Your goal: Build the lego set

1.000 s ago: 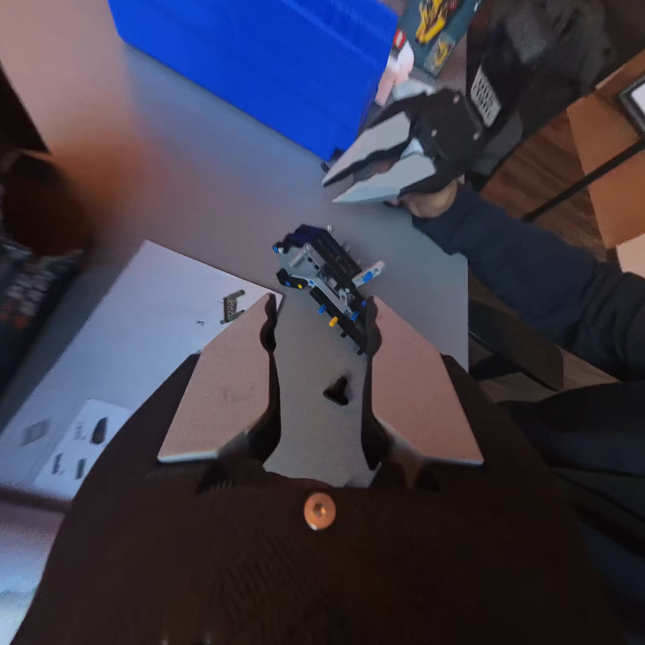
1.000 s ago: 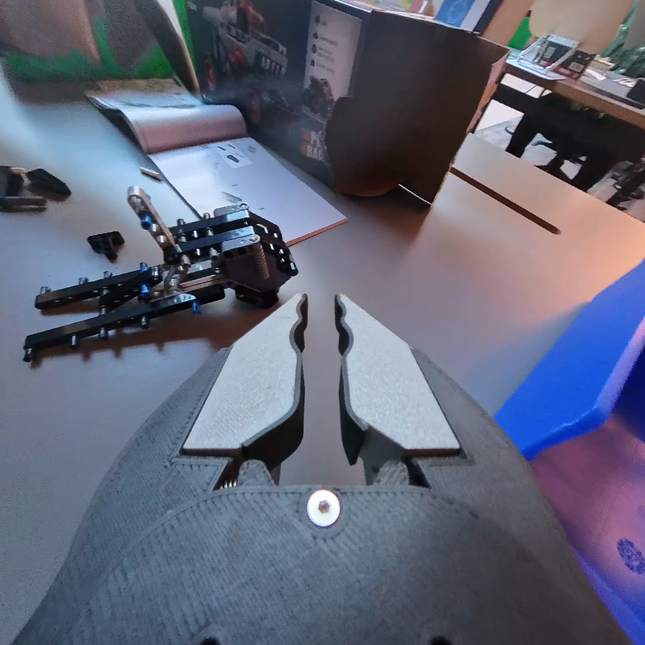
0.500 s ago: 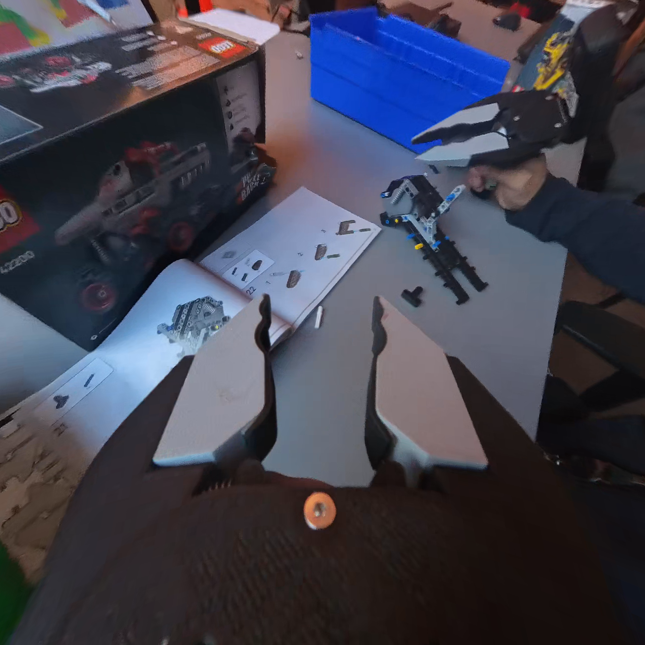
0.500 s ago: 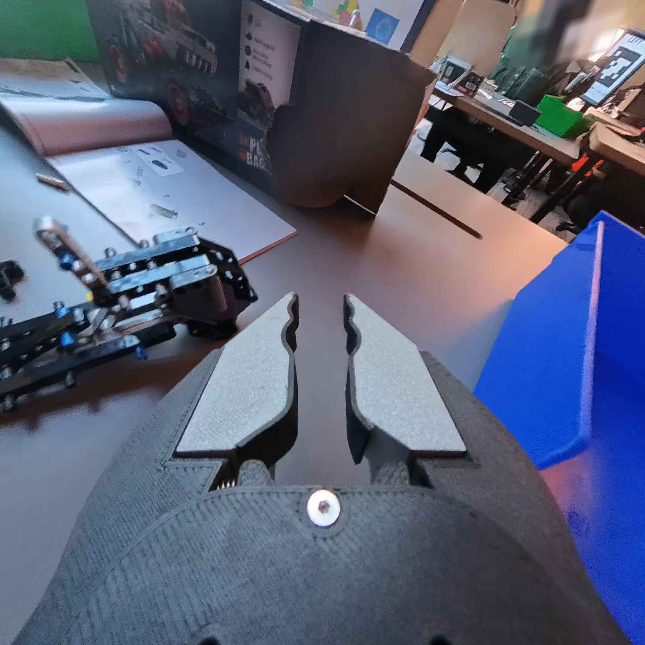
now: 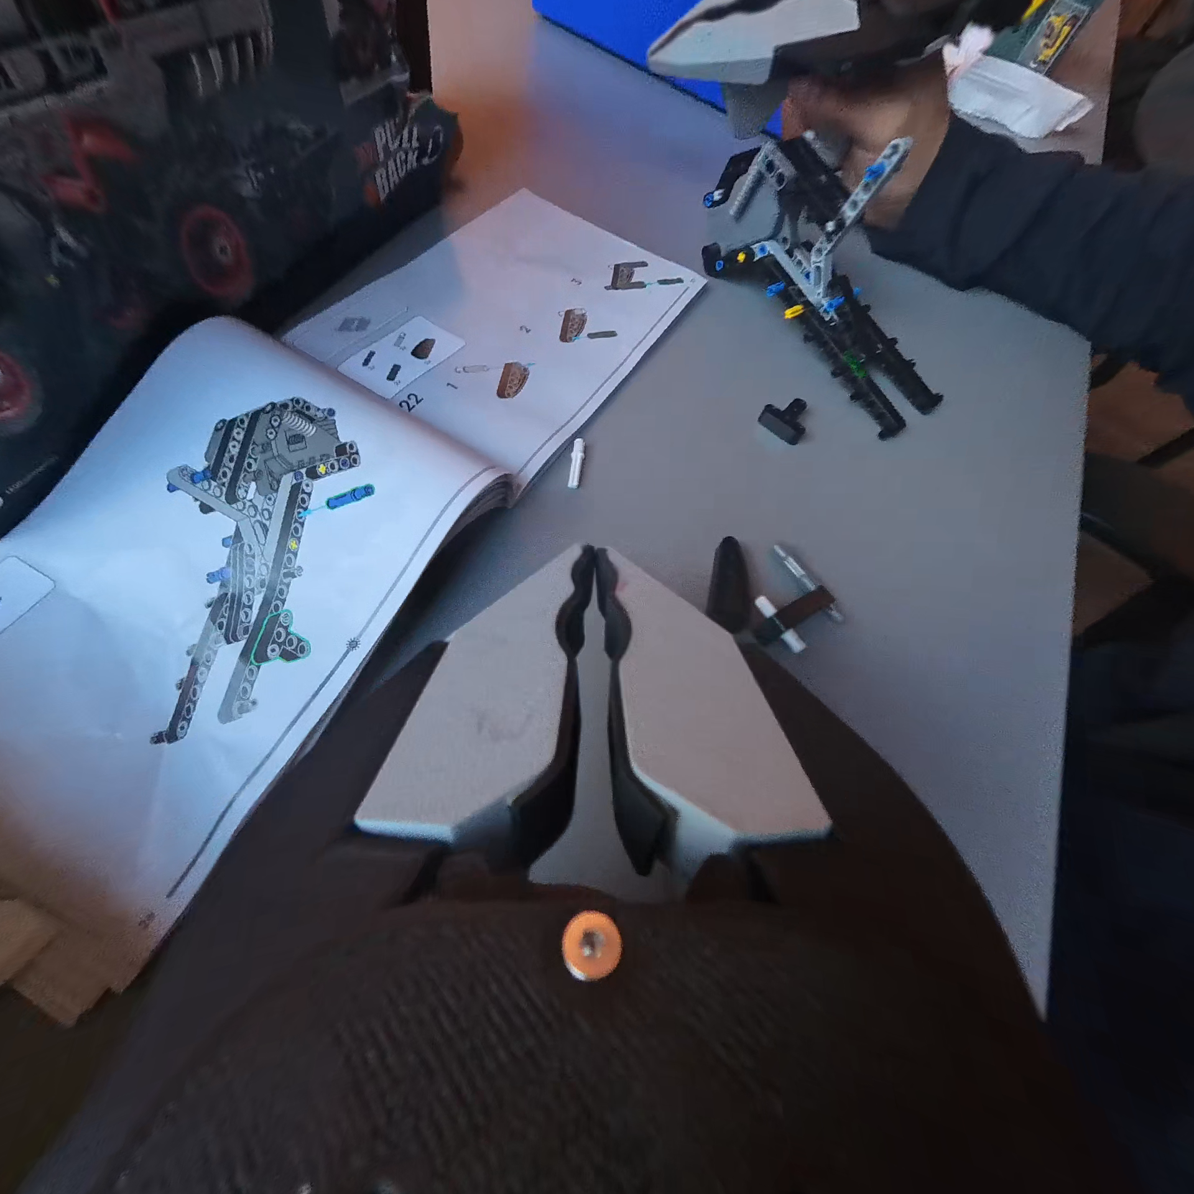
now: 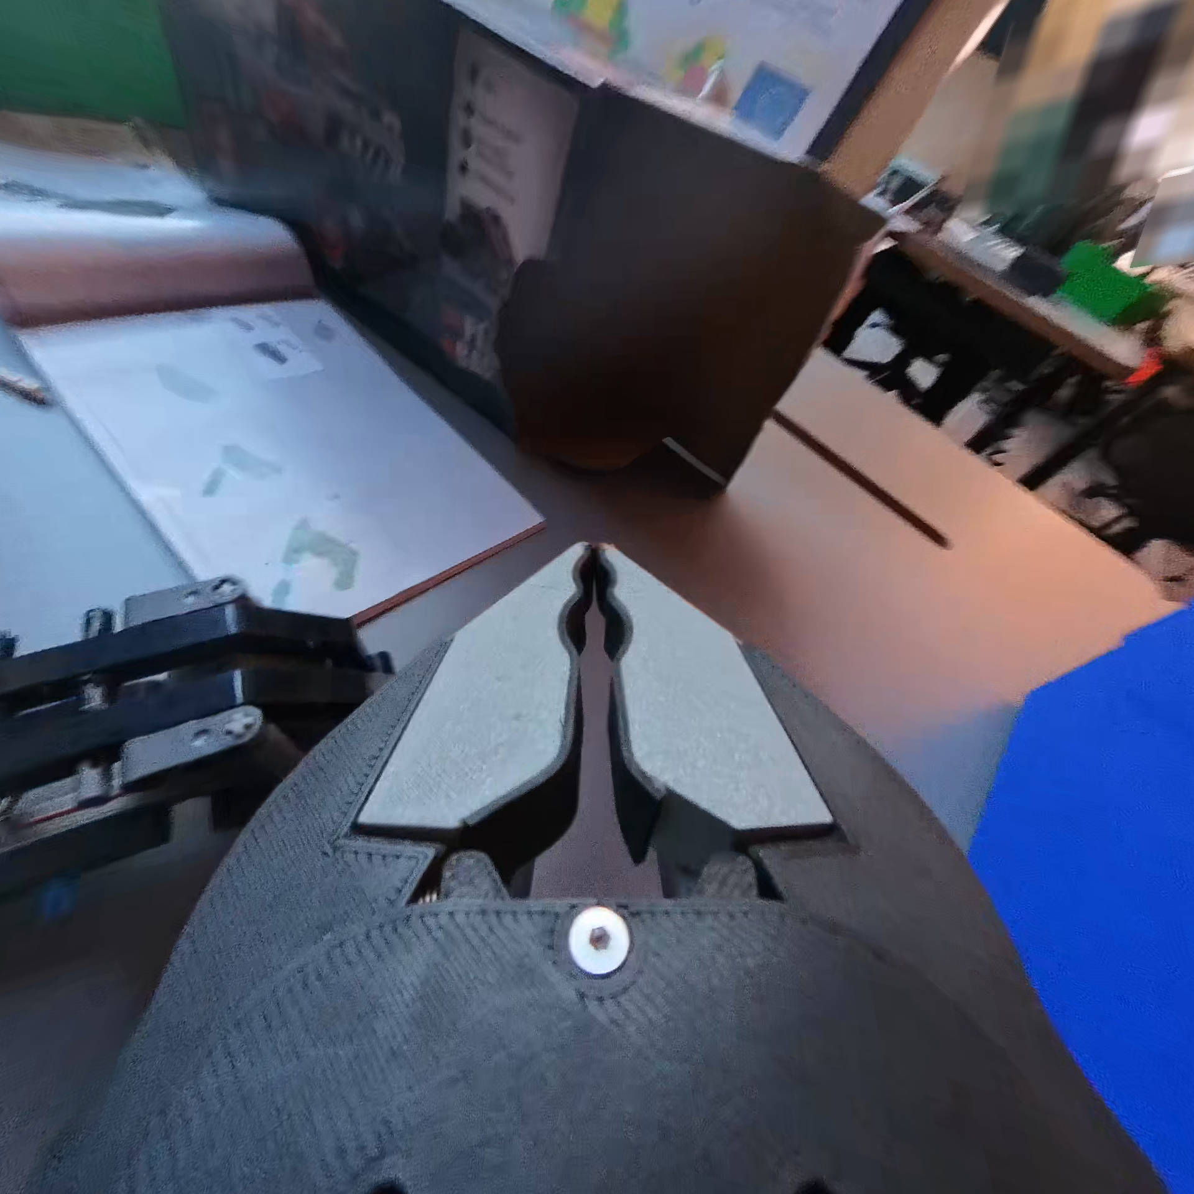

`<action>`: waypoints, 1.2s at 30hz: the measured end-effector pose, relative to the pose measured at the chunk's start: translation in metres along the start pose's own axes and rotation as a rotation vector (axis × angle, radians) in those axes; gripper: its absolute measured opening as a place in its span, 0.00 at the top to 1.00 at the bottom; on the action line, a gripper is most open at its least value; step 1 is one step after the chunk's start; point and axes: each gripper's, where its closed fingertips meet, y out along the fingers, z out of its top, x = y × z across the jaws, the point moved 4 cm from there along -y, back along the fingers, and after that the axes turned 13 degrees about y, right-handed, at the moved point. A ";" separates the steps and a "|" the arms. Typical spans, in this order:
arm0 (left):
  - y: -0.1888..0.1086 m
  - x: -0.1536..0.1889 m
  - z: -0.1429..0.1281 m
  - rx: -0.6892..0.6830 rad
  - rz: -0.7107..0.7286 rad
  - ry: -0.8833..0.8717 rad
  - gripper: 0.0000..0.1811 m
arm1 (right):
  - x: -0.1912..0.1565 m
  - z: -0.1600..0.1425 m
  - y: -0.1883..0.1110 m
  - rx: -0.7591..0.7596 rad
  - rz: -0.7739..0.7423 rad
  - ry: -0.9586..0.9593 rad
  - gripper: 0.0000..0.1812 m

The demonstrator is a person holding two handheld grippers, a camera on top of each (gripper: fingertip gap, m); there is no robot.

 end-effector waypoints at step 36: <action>0.015 -0.017 0.023 0.162 0.122 0.051 1.00 | 0.000 0.010 -0.001 0.069 0.065 0.169 0.80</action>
